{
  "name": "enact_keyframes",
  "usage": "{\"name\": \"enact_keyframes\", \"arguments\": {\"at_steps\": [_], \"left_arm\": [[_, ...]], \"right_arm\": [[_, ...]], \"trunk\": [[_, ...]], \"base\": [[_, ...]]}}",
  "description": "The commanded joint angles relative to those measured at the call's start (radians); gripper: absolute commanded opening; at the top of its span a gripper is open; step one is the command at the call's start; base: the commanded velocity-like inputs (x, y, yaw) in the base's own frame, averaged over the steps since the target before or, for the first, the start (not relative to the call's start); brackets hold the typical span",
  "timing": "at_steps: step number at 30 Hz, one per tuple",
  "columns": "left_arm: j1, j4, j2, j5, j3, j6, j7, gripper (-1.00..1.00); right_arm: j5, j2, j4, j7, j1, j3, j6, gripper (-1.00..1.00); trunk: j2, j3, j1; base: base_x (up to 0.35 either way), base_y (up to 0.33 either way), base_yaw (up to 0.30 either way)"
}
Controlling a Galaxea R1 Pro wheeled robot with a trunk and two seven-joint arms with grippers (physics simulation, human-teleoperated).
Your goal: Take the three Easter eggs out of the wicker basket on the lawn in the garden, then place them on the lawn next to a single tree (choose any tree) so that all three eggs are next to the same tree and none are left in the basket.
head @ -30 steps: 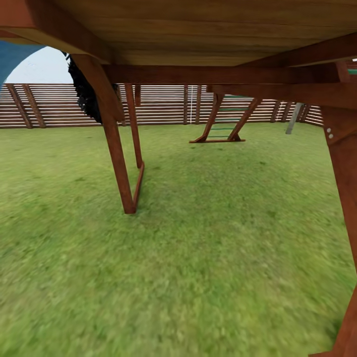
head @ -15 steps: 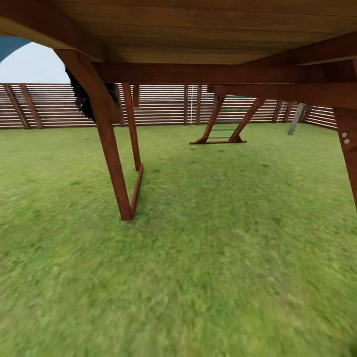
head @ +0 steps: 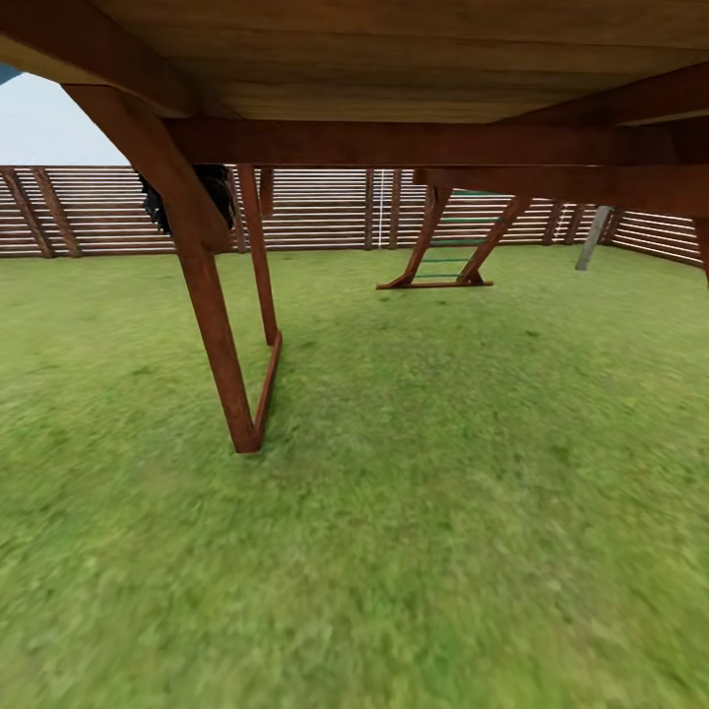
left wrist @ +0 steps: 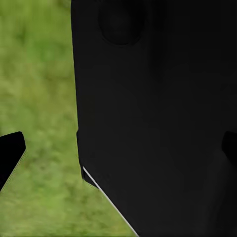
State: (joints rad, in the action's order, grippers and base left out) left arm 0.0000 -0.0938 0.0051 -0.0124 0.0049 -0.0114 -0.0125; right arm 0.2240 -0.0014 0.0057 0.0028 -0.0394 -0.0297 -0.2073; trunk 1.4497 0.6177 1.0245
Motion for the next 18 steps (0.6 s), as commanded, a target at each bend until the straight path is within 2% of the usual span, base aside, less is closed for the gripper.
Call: {"name": "enact_keyframes", "arguments": {"at_steps": [1, 18], "left_arm": [[0.000, -0.001, 0.000, -0.001, 0.000, -0.001, -0.001, 1.00], [0.000, 0.000, -0.001, -0.001, 0.000, -0.001, -0.001, 1.00]], "right_arm": [[0.002, 0.000, 0.001, 0.000, 0.000, -0.003, -0.003, 1.00], [0.002, -0.002, 0.000, 0.000, 0.000, -0.003, -0.003, 1.00]], "trunk": [[0.000, 0.001, 0.001], [0.000, 0.001, 0.001]], "base": [[0.311, 0.000, 0.000], [0.311, 0.000, 0.000]]}}
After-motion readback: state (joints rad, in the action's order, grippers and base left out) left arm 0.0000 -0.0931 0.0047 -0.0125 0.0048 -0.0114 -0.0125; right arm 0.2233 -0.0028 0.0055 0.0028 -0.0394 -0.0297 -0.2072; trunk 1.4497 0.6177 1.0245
